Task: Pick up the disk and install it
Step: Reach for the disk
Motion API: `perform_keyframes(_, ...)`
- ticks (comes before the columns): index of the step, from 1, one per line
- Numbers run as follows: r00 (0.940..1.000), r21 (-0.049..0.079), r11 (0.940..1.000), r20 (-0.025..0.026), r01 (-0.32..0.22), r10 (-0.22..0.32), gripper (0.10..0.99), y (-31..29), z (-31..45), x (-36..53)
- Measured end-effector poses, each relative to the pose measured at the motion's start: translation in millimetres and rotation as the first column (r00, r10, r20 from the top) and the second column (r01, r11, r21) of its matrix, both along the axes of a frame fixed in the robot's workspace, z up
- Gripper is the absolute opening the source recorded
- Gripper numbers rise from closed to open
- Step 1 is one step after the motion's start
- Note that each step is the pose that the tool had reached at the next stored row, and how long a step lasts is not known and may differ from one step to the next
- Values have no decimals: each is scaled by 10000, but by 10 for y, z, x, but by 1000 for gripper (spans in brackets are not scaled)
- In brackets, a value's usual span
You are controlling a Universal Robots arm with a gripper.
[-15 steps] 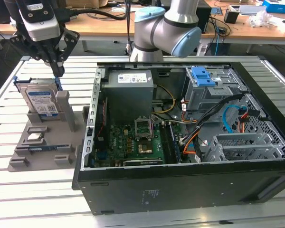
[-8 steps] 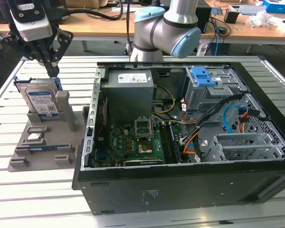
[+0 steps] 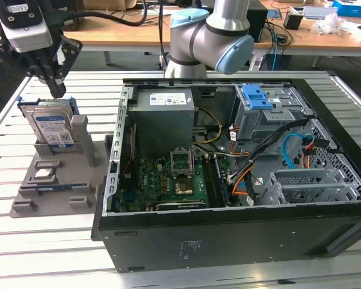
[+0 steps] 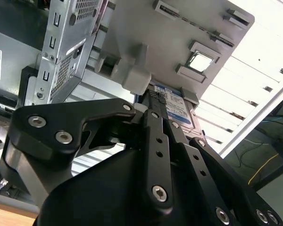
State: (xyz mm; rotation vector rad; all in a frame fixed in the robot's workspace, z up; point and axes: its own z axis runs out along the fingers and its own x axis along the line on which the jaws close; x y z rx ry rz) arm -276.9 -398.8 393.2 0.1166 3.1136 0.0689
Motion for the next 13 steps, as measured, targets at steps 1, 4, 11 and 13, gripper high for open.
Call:
perform_keyframes(1,10000,0,10000,-1,0,0,106,0,0,-22)
perform_keyframes(4,10000,0,10000,0,0,0,106,0,0,-72)
perform_keyframes(11,10000,-14,10000,0,-1,1,106,34,-2,-163)
perform_keyframes(13,10000,-16,10000,-1,1,-1,106,41,-4,-228)
